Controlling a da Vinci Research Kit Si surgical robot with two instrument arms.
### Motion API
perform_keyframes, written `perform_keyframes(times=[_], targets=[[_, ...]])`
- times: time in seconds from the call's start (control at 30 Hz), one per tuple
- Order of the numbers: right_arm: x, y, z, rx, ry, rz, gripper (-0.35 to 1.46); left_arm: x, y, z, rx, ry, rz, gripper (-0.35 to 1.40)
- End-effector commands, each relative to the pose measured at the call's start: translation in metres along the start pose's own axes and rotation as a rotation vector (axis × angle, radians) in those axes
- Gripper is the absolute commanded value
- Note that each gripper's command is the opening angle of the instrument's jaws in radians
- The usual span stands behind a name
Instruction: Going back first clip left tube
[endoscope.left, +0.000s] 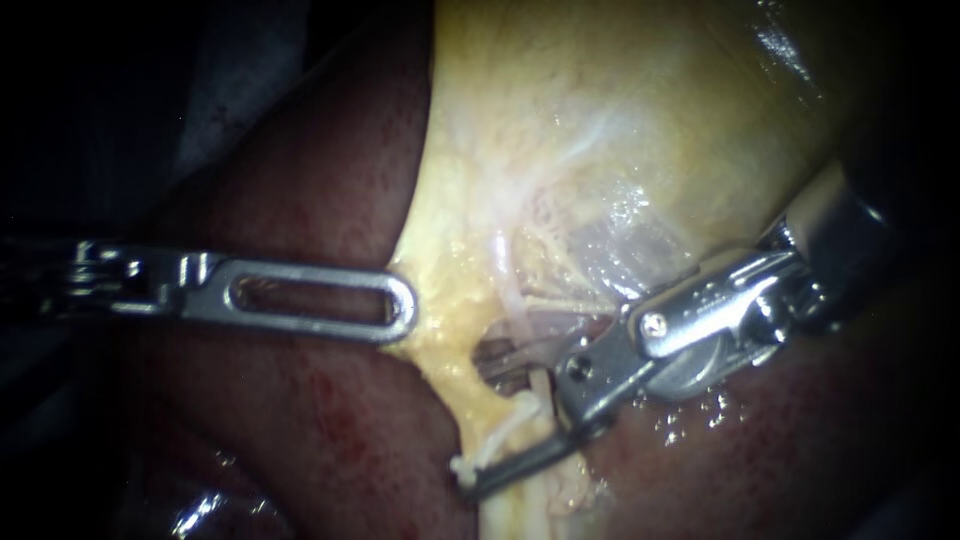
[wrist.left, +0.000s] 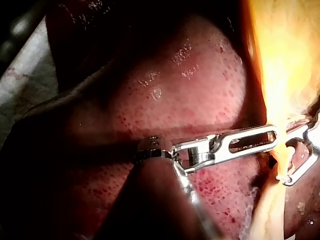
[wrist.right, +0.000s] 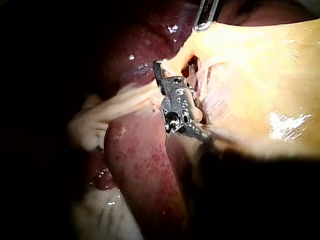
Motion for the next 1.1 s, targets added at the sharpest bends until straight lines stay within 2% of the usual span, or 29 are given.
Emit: perform_keyframes(times=[0.03, 0.2, 0.53, 0.77, 0.97, 1.1], targets=[[0.0, -0.0001, -0.0004, 0.002, 0.002, 0.001, 0.55, 0.0, 0.0, 0.0, 0.0, 0.0, 0.0, -0.35], [0.0001, -0.0003, -0.0013, 0.001, 0.006, 0.068, 0.53, 0.0, 0.0, 0.0, 0.0, 0.0, 0.0, -0.35], [0.0004, -0.0005, -0.0013, -0.001, 0.008, 0.11, 0.53, -0.0001, 0.0002, -0.0001, 0.0, 0.0, 0.0, -0.35], [0.0009, 0.0, 0.0016, -0.014, 0.006, 0.132, 0.52, -0.0001, 0.0002, 0.0, 0.0, 0.0, 0.0, -0.35], [0.0008, -0.0004, 0.0045, -0.02, 0.0, 0.135, 0.53, -0.0001, 0.0002, 0.0, 0.0, 0.0, 0.0, -0.35], [0.0009, -0.0005, 0.0048, -0.025, 0.001, 0.158, 0.53, -0.0001, 0.0002, 0.0001, 0.0, 0.0, 0.0, -0.35]])
